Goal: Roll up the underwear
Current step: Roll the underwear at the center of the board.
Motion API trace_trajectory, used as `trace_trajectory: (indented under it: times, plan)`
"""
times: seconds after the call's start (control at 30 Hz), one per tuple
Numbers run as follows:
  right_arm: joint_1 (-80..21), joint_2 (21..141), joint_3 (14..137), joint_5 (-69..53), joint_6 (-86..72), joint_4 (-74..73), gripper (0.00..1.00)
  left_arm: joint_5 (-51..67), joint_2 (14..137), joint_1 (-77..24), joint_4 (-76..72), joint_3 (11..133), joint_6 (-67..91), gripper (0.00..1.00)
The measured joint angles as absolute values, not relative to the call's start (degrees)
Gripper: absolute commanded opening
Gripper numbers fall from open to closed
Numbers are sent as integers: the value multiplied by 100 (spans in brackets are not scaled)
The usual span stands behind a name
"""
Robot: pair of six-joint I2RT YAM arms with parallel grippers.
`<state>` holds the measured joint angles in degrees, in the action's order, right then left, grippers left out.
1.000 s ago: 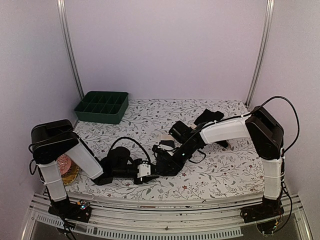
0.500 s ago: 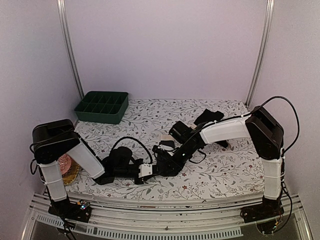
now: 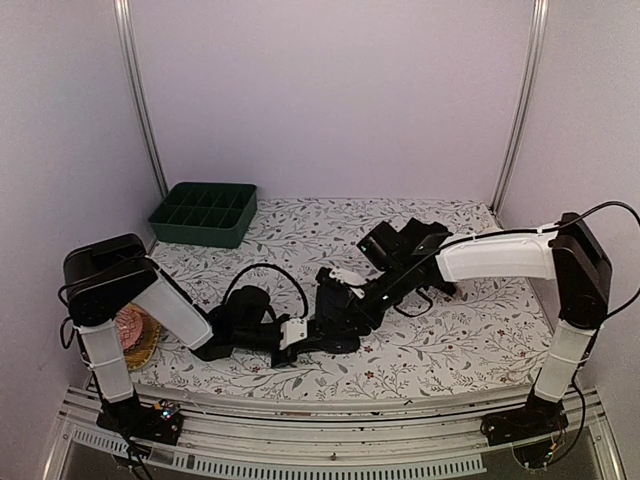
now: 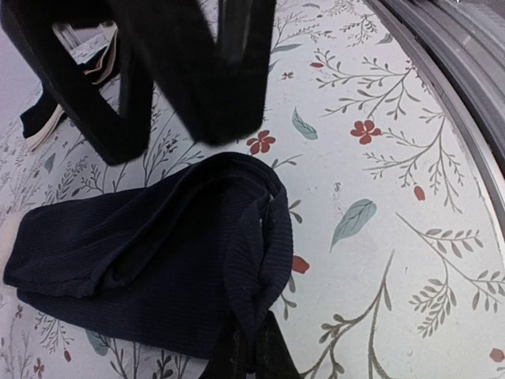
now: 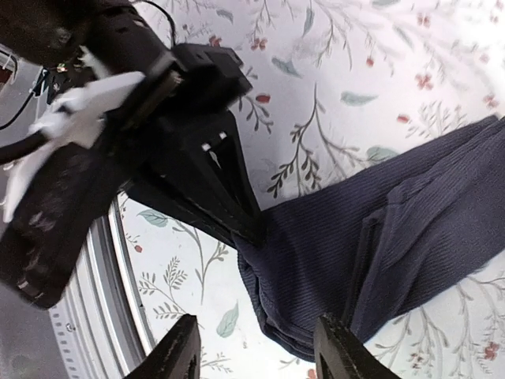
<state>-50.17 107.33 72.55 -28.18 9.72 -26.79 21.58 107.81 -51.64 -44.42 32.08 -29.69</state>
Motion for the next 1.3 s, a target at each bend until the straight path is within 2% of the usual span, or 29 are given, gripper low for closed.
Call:
trace_trajectory:
  times: [0.13, 0.23, 0.53, 0.73, 0.9, 1.1, 1.3]
  plan:
    - [-5019, 9776, 6532, -2338, 1002, -2187, 62, 2613, 10781, -4919, -3951, 3551, -2528, 0]
    - [-5109, 9271, 5922, -1938, 1046, -1743, 64, 2982, 10790, -4663, -3621, 3809, -2180, 0]
    - [-6230, 8586, 4246, -622, 2161, -3, 61, 3946, 11308, -4010, -2596, 4742, -1275, 0]
    - [-6386, 8659, 4099, -110, 2998, 829, 60, 4394, 11723, -3839, -1968, 5328, -899, 0]
    - [-6508, 9336, 4355, 307, 3568, 1192, 50, 4825, 12086, -3675, -1474, 5859, -648, 0]
    - [-6600, 10186, 4678, 707, 4056, 1273, 49, 5041, 12199, -3603, -1210, 6055, -530, 0]
    - [-6602, 10488, 4797, 1170, 4298, 1382, 49, 5065, 12213, -3594, -1120, 6101, -526, 0]
